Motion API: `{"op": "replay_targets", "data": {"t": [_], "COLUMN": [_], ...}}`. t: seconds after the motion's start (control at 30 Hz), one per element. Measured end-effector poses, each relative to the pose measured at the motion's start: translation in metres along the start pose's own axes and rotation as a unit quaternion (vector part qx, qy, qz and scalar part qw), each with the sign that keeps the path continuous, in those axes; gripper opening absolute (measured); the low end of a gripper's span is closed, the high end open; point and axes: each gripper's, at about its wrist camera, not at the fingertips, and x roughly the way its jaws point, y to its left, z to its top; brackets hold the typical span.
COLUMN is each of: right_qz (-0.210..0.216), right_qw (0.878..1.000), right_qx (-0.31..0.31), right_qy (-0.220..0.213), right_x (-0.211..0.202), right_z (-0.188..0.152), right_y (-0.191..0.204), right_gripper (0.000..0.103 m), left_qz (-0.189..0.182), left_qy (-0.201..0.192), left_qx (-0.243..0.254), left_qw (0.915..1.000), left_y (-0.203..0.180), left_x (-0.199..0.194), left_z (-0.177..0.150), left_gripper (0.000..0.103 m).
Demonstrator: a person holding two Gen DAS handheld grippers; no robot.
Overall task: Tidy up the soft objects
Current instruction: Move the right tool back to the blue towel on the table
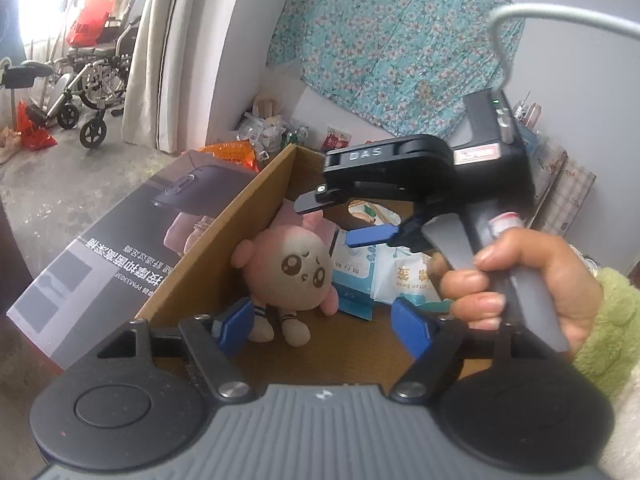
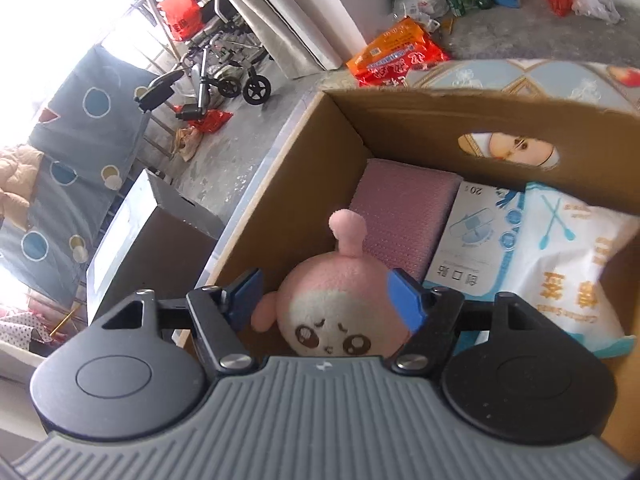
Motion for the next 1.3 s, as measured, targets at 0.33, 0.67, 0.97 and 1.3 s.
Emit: {"op": "replay_targets", "data": {"t": [0.33,0.67,0.97,1.3], "right_qz": [0.098,0.057,-0.102,-0.126], "right_qw": [0.989,0.983,0.969,0.956], "right_qx": [0.058,0.037,0.08,0.155], "right_qy": [-0.09,-0.169,-0.209,-0.214], "right_x": [-0.124,-0.28,-0.394,-0.406], "right_z": [-0.047,-0.163,-0.255,-0.303], "right_y": [-0.038,-0.106,-0.196,-0.258], "right_gripper": [0.079,0.084,0.088,0.088], "left_qz": [-0.04,-0.146,-0.236,-0.27], "left_qy": [-0.036,-0.067,-0.049,-0.002], "left_qx": [0.057,0.132,0.214,0.264], "left_qw": [0.9969,0.9782,0.9467,0.926], "left_y": [-0.041,-0.119,-0.197,-0.268], "left_x": [-0.036,-0.087,-0.088,-0.03], "left_z": [-0.018,-0.066,-0.12,-0.165], "left_gripper": [0.087,0.097,0.097,0.096]}}
